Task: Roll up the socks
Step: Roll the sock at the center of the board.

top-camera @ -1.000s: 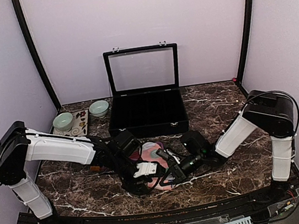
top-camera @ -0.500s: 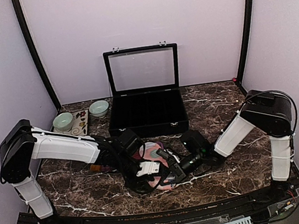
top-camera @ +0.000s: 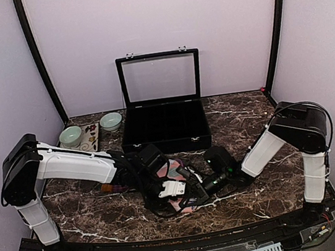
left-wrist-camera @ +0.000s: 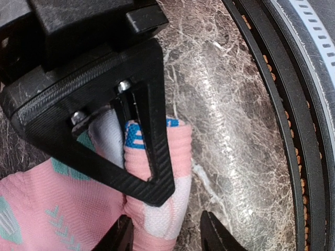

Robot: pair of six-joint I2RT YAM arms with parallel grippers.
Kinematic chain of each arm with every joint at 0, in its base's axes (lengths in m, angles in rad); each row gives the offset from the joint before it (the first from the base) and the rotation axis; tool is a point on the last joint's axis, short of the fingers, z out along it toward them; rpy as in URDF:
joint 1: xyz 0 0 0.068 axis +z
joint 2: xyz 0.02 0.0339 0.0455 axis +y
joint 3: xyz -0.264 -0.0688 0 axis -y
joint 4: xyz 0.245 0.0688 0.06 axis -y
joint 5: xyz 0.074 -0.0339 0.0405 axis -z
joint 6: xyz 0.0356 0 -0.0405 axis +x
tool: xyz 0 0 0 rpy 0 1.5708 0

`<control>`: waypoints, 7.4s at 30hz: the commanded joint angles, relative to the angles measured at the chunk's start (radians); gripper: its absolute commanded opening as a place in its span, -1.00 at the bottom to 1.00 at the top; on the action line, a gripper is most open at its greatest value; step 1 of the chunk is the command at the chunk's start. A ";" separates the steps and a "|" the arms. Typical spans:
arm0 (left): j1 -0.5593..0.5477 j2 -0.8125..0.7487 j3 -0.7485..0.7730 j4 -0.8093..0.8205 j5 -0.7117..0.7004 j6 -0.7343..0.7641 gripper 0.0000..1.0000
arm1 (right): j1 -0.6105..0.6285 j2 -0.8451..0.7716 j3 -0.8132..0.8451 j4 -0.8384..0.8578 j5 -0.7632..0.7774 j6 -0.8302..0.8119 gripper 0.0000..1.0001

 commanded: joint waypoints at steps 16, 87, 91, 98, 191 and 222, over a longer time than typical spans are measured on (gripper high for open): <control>-0.050 0.048 -0.022 0.047 -0.083 0.071 -0.47 | -0.005 0.106 -0.125 -0.303 0.174 0.072 -0.98; 0.152 0.594 0.430 -0.650 0.310 0.146 -0.59 | 0.403 -0.460 -0.174 -0.141 0.933 -0.921 0.03; 0.154 0.607 0.443 -0.650 0.297 0.143 -0.58 | 0.388 -0.420 -0.151 -0.132 0.882 -0.929 -0.04; 0.153 0.622 0.458 -0.657 0.276 0.139 -0.58 | 0.359 -0.316 -0.120 -0.092 0.865 -0.908 -0.19; 0.080 -0.150 -0.072 -0.062 -0.047 0.037 0.72 | -0.041 0.189 0.048 -0.621 0.348 -0.034 -1.00; 0.010 0.040 -0.145 0.104 -0.134 0.070 -0.75 | -0.078 -0.061 0.045 -0.523 0.414 -0.062 -0.18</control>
